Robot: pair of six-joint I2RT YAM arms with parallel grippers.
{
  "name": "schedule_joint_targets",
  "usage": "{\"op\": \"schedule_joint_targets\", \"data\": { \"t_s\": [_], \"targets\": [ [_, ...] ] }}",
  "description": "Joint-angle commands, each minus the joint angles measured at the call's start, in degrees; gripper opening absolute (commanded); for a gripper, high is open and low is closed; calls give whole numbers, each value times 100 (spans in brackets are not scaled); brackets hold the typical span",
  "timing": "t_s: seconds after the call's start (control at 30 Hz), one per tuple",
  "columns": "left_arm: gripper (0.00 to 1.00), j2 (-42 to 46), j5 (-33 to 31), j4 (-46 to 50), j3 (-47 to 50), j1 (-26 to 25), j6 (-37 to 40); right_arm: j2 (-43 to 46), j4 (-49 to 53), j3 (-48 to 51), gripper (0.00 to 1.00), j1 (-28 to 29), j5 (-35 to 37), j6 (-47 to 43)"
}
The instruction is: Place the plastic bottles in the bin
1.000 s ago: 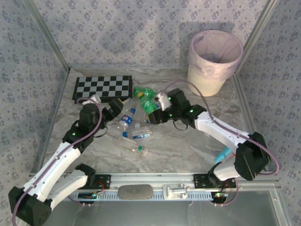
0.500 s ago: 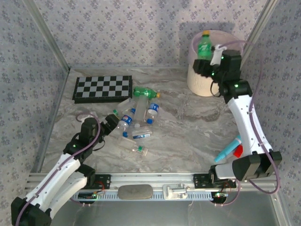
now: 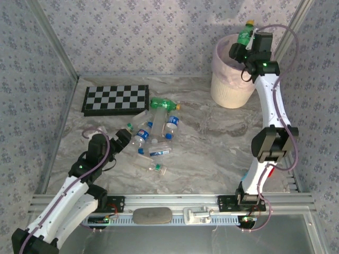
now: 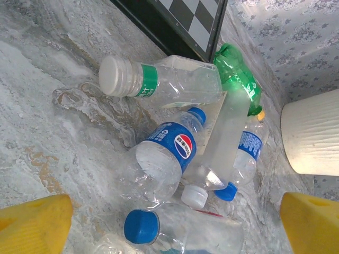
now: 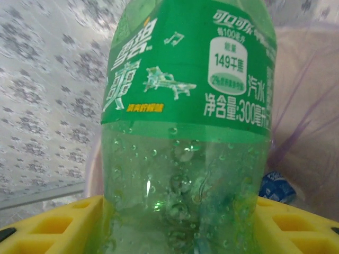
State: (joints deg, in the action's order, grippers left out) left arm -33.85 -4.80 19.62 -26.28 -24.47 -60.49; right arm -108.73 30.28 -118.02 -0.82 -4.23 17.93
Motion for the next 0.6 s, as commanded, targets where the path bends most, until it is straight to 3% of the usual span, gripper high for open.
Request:
{"op": "schedule_joint_targets", "data": {
  "t_s": [0.0, 0.1, 0.33, 0.57],
  "targets": [
    [100, 161, -99, 188, -64, 47, 37, -78, 314, -221, 59, 2, 36, 238],
    [100, 261, -136, 294, -66, 47, 44, -100, 250, -160, 63, 3, 19, 339],
    [100, 387, -217, 367, -27, 56, -11, 79, 250, -233, 86, 12, 159, 336],
    [100, 370, -256, 260, 9, 65, -39, 854, 5, 338, 91, 89, 219, 47]
  ]
}}
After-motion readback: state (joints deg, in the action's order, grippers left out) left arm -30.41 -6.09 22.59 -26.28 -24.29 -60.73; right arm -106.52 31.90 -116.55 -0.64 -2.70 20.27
